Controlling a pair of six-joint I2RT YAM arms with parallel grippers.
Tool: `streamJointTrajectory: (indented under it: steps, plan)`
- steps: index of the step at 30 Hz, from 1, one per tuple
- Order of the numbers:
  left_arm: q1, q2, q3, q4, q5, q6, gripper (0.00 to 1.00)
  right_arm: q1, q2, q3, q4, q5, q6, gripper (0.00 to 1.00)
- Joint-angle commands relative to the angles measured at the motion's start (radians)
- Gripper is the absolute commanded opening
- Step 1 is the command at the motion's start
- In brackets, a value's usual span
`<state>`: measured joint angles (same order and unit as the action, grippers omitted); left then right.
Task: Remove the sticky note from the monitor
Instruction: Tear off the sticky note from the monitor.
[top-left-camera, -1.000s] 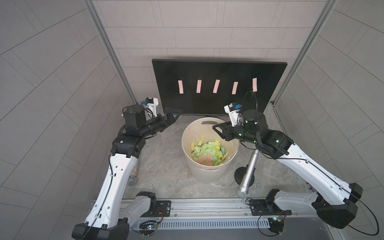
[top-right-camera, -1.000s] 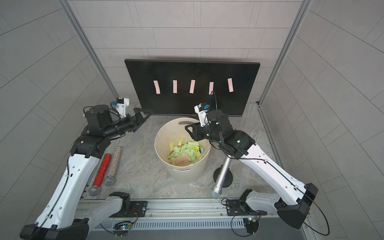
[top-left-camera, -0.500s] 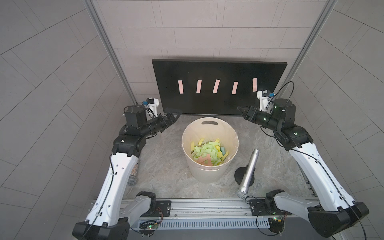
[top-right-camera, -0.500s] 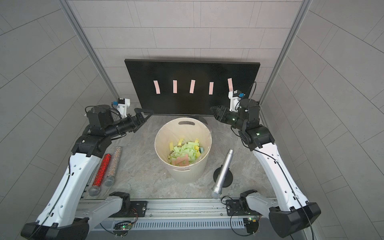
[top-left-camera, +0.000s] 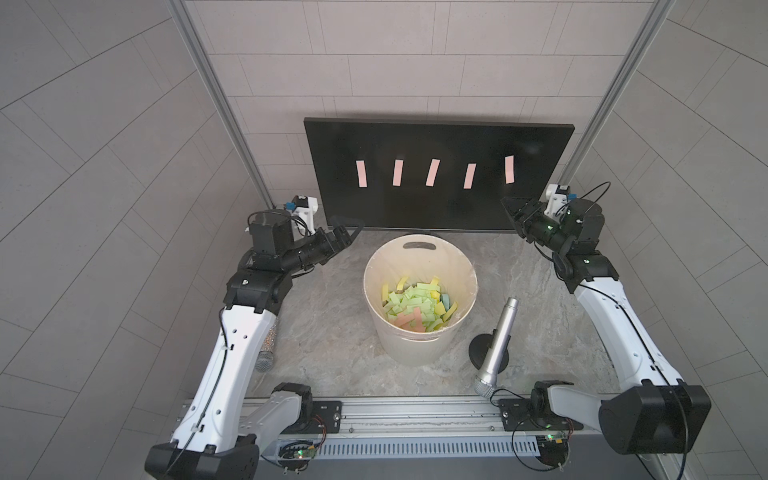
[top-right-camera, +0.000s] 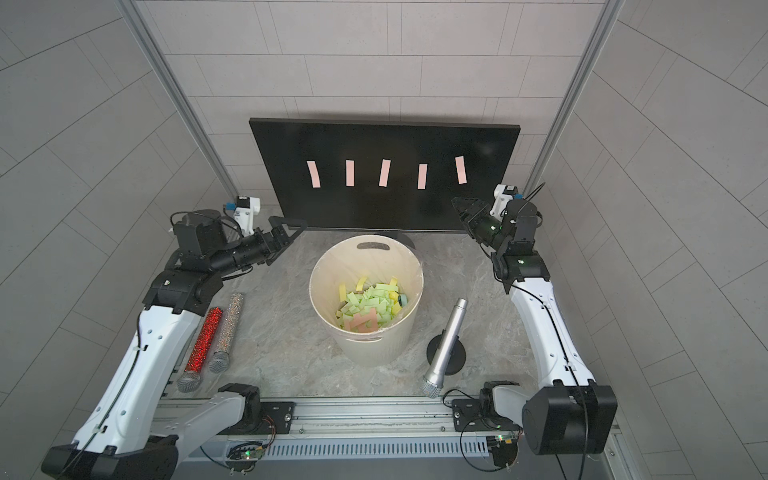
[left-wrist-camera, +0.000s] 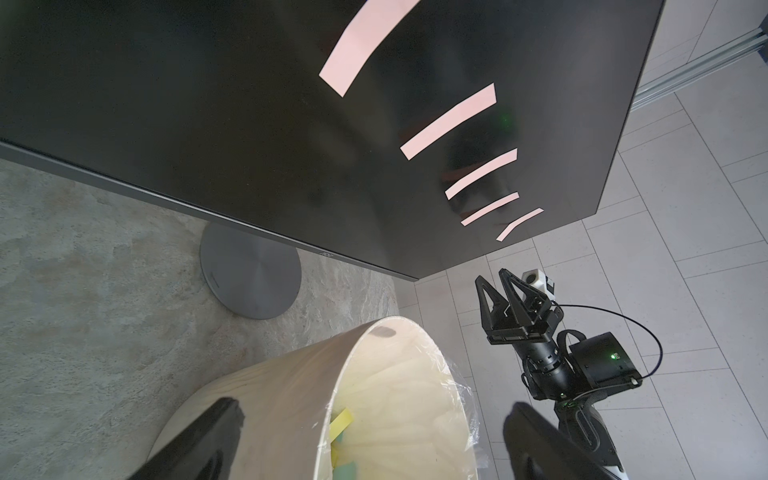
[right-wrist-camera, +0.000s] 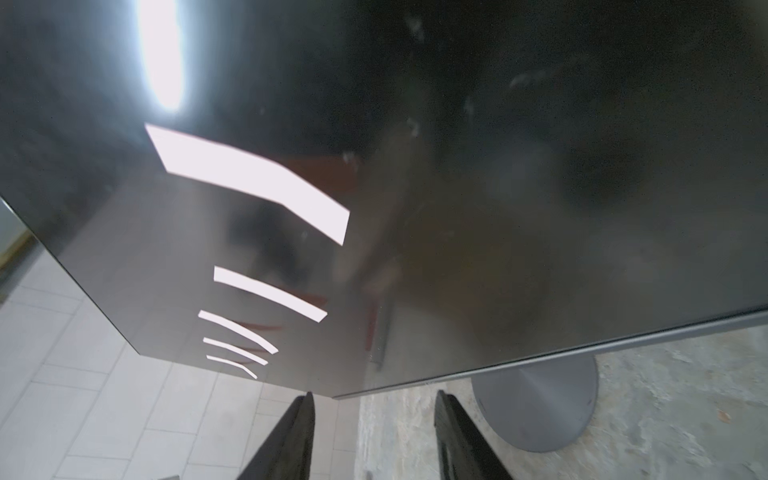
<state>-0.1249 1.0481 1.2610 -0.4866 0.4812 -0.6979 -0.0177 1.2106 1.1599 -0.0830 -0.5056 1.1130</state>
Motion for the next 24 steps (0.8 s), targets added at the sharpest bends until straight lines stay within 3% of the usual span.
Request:
streamJointTrajectory:
  steps: [1,24]
  plan:
    - [-0.006,-0.007,-0.009,-0.003,-0.004,0.026,1.0,-0.018,0.019,-0.001,0.145,-0.014,0.104,0.5]
    - [-0.005,-0.004,-0.005,-0.005,-0.006,0.035,1.0,-0.025,0.154,0.074,0.321,0.008,0.203,0.51]
